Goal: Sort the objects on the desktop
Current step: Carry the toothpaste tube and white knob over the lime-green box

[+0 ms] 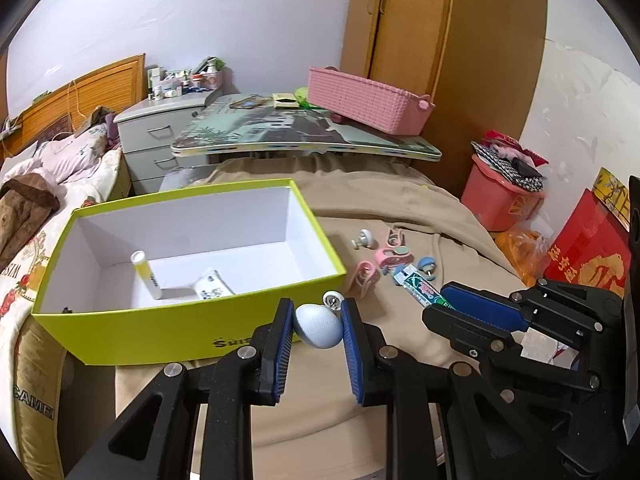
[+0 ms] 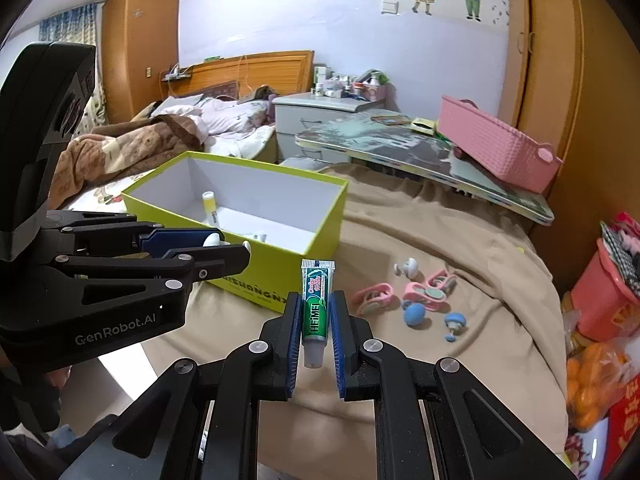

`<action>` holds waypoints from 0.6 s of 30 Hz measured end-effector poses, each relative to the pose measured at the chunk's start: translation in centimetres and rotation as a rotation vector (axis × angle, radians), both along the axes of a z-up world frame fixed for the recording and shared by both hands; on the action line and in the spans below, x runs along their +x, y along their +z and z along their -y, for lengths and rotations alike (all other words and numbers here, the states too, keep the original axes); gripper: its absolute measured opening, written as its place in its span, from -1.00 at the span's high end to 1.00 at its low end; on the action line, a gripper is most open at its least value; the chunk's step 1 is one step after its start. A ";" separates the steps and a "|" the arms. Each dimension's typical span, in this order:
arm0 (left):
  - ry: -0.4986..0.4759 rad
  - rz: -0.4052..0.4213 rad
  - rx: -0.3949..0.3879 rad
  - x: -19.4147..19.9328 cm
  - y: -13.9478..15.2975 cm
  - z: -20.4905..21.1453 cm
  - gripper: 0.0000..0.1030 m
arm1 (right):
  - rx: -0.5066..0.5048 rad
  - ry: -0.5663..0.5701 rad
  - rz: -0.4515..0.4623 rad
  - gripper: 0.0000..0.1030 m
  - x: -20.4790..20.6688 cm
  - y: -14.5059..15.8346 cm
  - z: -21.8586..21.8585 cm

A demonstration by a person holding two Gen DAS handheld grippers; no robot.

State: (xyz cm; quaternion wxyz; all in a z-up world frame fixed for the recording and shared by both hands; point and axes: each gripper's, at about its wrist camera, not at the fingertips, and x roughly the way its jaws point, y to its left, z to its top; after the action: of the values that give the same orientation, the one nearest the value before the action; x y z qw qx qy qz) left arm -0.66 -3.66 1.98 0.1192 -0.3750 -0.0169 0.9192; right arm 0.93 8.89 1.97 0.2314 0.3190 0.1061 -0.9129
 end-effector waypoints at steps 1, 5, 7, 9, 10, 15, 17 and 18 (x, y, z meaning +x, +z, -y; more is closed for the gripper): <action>0.005 0.000 0.002 0.0 0.0 0.3 0.51 | 0.001 0.006 -0.001 0.72 0.0 0.0 0.3; 0.022 0.001 0.005 0.0 0.0 1.1 0.51 | 0.003 0.024 -0.005 0.72 -0.2 0.2 1.2; 0.029 0.000 0.007 0.0 0.1 1.6 0.51 | 0.005 0.032 -0.005 0.72 -0.2 0.2 1.6; 0.037 -0.001 0.008 0.1 0.1 2.0 0.51 | 0.008 0.041 -0.004 0.72 -0.2 0.2 1.9; 0.040 -0.001 0.009 0.1 0.1 2.2 0.51 | 0.009 0.045 -0.004 0.72 -0.2 0.1 2.1; 0.059 -0.002 0.014 0.2 0.1 3.1 0.51 | 0.011 0.063 -0.003 0.72 -0.3 0.1 2.9; 0.066 -0.005 0.018 0.2 0.2 3.6 0.51 | 0.011 0.069 -0.003 0.72 -0.5 0.2 3.2; 0.070 -0.007 0.018 0.2 0.3 3.7 0.51 | 0.011 0.073 -0.004 0.72 -0.5 0.3 3.4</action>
State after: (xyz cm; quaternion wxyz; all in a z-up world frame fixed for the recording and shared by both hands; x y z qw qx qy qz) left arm -0.49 -7.39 2.24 0.0904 -0.3699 -0.0380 0.9239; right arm 0.38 5.49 2.23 0.2627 0.3141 0.1232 -0.9040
